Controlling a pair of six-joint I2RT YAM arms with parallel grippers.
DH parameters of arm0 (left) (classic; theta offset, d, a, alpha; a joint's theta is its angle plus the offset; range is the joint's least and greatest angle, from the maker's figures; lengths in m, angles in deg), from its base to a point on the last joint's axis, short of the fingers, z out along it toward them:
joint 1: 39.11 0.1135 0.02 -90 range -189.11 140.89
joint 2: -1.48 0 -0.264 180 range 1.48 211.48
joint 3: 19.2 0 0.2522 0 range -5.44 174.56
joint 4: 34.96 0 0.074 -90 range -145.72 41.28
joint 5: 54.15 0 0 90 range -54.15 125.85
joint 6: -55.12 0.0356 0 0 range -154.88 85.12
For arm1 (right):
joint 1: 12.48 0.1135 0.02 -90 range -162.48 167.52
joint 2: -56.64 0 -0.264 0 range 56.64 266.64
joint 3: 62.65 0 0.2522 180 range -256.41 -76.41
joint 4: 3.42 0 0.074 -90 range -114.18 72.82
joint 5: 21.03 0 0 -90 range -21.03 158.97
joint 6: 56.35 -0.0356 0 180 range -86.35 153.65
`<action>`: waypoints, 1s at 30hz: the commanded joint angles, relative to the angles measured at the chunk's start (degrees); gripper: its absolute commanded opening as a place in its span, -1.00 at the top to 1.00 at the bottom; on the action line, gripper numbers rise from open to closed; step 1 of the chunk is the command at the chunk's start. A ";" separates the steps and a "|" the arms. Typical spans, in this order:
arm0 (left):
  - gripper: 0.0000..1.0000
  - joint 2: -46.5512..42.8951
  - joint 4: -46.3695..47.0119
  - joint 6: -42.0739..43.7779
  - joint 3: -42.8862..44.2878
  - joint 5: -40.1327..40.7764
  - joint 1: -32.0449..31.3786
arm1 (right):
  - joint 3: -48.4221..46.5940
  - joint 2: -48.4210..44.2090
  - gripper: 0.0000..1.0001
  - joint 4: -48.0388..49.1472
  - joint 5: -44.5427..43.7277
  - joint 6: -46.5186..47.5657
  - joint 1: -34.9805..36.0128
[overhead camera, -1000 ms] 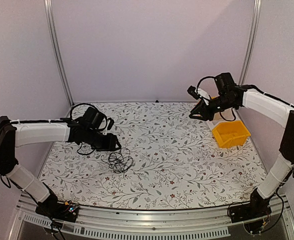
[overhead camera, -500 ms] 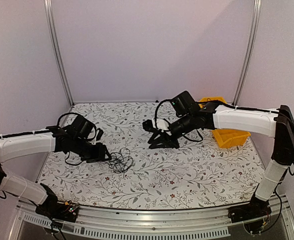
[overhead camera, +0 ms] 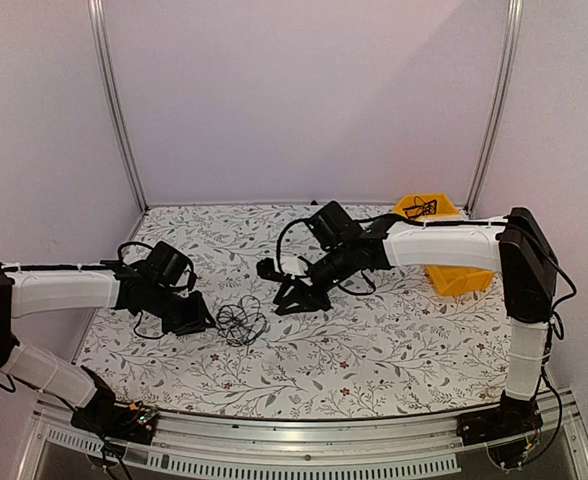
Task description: Untangle the cables
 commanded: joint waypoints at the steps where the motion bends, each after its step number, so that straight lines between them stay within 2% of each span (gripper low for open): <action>1: 0.45 2.74 1.88 -3.15 0.79 1.34 1.10 | 1.36 -0.43 0.45 0.63 -0.81 -1.41 0.68; 17: 0.45 14.43 5.65 -4.72 5.14 5.39 3.94 | 3.92 -2.41 0.44 2.02 -4.32 -3.38 0.36; 19: 0.51 15.46 6.50 -4.23 6.05 6.08 4.05 | 4.01 -2.50 0.44 1.99 -4.44 -3.57 0.33; 25: 0.95 17.53 6.49 -0.18 11.21 7.49 4.24 | 3.80 -2.50 0.44 2.01 -4.89 -3.82 0.09; 30: 1.00 15.20 6.57 11.56 16.09 3.31 3.08 | 1.69 -3.43 0.44 1.86 -3.96 -5.70 -1.24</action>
